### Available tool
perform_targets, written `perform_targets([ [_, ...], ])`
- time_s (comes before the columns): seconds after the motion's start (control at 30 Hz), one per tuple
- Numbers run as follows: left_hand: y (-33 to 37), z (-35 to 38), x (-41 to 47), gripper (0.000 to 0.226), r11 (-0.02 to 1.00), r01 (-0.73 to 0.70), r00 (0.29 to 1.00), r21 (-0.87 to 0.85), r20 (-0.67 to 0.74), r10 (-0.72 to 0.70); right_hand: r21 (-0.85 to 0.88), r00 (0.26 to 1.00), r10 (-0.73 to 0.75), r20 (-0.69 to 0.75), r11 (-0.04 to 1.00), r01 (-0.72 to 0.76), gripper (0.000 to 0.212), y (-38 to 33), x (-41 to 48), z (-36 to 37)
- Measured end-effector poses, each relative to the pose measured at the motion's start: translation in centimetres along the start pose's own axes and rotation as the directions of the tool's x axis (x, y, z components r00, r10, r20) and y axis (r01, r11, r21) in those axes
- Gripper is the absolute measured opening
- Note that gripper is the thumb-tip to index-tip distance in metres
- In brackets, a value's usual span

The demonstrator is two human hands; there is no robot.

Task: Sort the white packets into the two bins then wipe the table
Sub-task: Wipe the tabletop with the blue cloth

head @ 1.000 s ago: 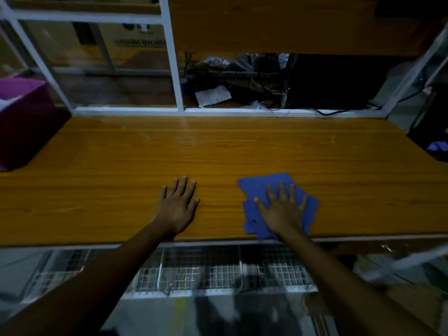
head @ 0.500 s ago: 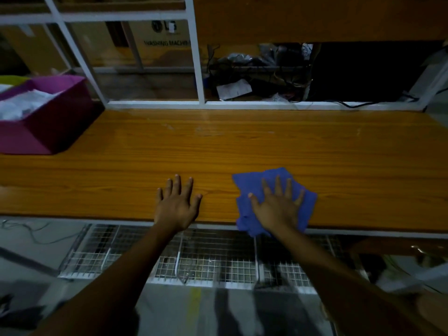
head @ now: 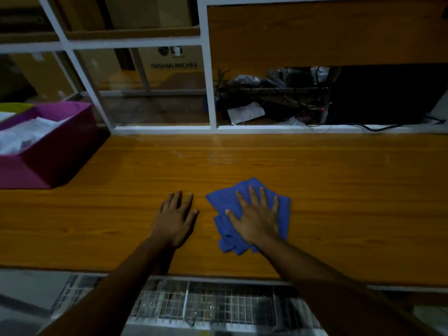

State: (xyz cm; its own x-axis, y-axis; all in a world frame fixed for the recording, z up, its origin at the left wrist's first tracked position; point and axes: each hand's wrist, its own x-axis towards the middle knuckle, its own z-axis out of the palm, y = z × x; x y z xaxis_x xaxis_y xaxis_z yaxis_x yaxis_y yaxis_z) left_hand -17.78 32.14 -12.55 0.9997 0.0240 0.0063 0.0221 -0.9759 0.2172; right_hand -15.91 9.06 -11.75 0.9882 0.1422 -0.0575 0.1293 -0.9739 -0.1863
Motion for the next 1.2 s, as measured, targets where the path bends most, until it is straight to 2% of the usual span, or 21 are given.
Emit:
perform_targets([
  [0.1, -0.9, -0.1, 3.6, 0.070, 1.000, -0.017, 1.000, -0.009, 0.023, 0.017, -0.005, 1.000, -0.012, -0.020, 1.000, 0.012, 0.075, -0.3, 3.7, 0.0],
  [0.3, -3.9, -0.5, 10.8, 0.076, 0.997, 0.021, 1.000, -0.070, -0.019, -0.022, 0.021, 0.992, 0.116, -0.040, 0.993, -0.116, 0.076, 0.5, 10.8, -0.6],
  [0.43, -7.3, -0.8, 14.6, 0.077, 0.997, 0.064, 0.998, -0.032, 0.003, -0.064, 0.017, 0.972, 0.221, -0.081, 0.975, -0.220, 0.074, 2.3, 14.1, -1.1],
  [0.63, -11.2, -1.8, 19.8, 0.076, 0.996, 0.083, 0.997, 0.008, 0.000, -0.083, 0.042, 0.876, 0.477, -0.077, 0.879, -0.475, 0.075, 4.9, 19.9, -2.0],
  [0.73, -11.4, -1.9, 22.0, 0.076, 0.991, 0.129, 0.991, 0.034, -0.023, -0.128, 0.012, 0.800, 0.597, -0.062, 0.802, -0.597, 0.077, 4.2, 23.4, -2.3],
  [0.8, -11.2, -1.8, 22.6, 0.075, 0.989, 0.136, 0.990, 0.050, -0.034, -0.134, 0.005, 0.777, 0.628, -0.046, 0.778, -0.629, 0.077, 2.8, 25.6, -2.4],
  [0.93, -11.1, -1.8, 22.6, 0.073, 0.986, 0.151, 0.988, 0.066, -0.036, -0.149, -0.006, 0.854, 0.517, -0.065, 0.855, -0.518, 0.075, -2.2, 29.2, -1.7],
  [1.03, -10.9, -2.2, 22.5, 0.067, 0.987, 0.156, 0.988, 0.048, -0.030, -0.155, -0.018, 0.940, 0.340, -0.042, 0.940, -0.341, 0.074, -7.9, 30.6, -0.6],
  [1.13, -10.9, -2.4, 22.3, 0.061, 0.986, 0.166, 0.984, 0.001, -0.071, -0.165, -0.007, 1.000, 0.013, -0.001, 1.000, -0.013, 0.071, -12.8, 30.5, 0.5],
  [1.2, -11.3, -2.3, 22.2, 0.060, 0.986, 0.162, 0.983, -0.025, -0.087, -0.164, -0.003, 0.964, -0.264, 0.031, 0.965, 0.264, 0.071, -13.4, 29.4, 1.1],
])
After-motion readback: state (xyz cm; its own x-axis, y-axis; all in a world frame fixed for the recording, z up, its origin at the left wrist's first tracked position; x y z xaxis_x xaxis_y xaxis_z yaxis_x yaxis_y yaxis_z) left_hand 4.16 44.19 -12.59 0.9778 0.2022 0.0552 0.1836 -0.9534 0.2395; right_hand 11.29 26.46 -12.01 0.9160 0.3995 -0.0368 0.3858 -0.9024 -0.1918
